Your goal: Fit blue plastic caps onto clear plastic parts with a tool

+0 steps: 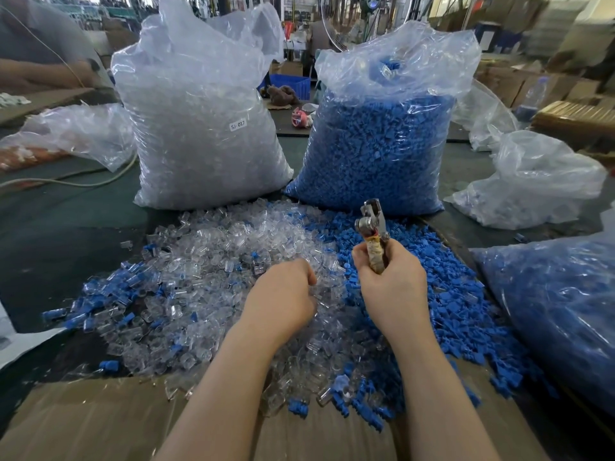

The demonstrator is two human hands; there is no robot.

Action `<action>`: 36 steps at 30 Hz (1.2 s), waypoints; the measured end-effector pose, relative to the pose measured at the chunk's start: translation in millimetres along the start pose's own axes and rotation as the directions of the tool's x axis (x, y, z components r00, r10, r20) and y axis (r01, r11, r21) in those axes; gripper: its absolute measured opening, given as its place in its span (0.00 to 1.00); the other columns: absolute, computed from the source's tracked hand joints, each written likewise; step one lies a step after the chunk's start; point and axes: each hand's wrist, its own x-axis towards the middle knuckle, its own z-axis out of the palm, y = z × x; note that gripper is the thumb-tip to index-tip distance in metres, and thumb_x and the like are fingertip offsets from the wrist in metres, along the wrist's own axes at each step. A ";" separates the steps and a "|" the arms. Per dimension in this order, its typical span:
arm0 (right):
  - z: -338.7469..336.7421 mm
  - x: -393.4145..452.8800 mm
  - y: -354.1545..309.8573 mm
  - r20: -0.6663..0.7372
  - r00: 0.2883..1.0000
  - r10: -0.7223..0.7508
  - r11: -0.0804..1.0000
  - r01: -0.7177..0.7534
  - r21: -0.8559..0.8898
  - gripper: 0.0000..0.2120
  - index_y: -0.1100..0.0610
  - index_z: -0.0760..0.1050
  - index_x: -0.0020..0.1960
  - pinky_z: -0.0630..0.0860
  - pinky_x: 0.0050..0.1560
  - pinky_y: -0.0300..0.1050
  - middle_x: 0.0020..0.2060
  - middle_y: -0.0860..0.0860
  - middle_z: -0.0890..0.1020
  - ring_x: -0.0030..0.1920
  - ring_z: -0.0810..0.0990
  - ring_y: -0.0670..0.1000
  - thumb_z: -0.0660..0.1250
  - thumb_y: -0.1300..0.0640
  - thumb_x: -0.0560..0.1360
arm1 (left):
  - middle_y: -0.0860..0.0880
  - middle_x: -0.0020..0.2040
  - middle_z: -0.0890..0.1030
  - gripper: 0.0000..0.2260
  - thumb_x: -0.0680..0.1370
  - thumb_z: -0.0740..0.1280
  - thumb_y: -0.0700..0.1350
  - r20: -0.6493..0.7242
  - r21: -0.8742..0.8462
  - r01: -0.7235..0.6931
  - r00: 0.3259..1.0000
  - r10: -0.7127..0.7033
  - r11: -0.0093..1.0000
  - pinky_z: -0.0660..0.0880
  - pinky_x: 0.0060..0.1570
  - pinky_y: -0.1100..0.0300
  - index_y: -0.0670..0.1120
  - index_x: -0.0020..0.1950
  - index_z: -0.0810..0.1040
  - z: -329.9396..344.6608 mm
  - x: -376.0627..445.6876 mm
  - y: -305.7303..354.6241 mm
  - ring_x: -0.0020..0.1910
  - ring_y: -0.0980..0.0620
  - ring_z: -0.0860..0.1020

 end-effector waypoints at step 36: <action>3.4 -5.9 -6.8 -0.079 0.990 -0.114 0.988 0.122 0.096 0.07 0.51 0.75 0.44 0.75 0.37 0.49 0.34 0.44 0.79 0.36 0.77 0.44 0.68 0.49 0.77 | 0.45 0.35 0.85 0.03 0.72 0.73 0.34 0.092 -0.965 0.133 0.979 -0.181 0.227 0.80 0.38 0.63 0.40 0.42 0.82 -10.4 -3.7 21.7 0.35 0.53 0.83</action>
